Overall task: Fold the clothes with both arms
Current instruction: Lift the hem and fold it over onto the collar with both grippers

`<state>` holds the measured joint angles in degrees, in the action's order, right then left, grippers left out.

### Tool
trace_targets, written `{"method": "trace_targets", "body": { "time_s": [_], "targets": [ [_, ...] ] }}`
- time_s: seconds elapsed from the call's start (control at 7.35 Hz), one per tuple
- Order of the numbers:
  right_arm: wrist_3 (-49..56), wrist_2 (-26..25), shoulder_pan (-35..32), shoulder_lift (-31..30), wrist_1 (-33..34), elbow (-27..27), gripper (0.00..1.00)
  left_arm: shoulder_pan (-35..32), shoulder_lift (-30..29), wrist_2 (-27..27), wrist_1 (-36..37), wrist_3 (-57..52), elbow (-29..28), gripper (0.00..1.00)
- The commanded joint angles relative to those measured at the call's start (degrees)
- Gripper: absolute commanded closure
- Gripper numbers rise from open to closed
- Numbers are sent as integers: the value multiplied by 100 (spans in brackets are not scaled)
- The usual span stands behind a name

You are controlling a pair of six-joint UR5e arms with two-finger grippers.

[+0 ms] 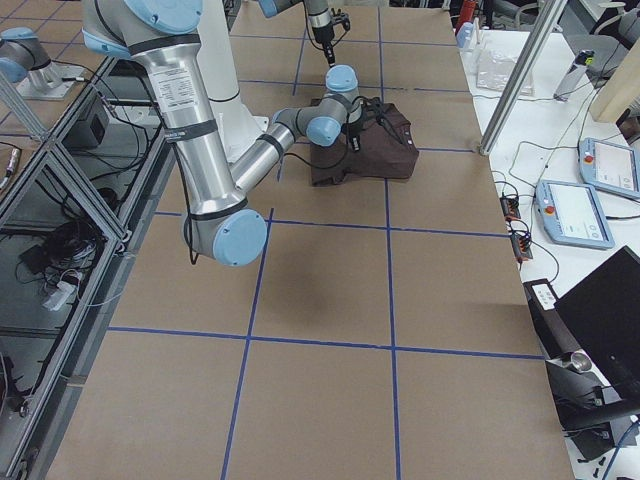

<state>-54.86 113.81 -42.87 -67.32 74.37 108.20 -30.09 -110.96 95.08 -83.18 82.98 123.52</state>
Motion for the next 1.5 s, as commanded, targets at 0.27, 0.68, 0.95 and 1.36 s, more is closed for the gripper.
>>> {"method": "trace_targets", "body": {
  "time_s": [0.27, 0.68, 0.95, 1.36],
  "targets": [
    [141, 9, -344, 1157, -71, -1631, 100, -874, -382, 2, -951, -668, -1599, 100],
    [299, 440, -757, 1458, -440, -2556, 100, -1209, -435, 2, -2130, -889, -2708, 100],
    [291, 440, -775, 1695, -440, -2811, 100, -1218, -514, 10, -2132, -880, -2754, 100],
    [317, 396, -749, 2117, -458, -3390, 100, -1262, -680, 2, -2132, -880, -2859, 100]
  ]
}}
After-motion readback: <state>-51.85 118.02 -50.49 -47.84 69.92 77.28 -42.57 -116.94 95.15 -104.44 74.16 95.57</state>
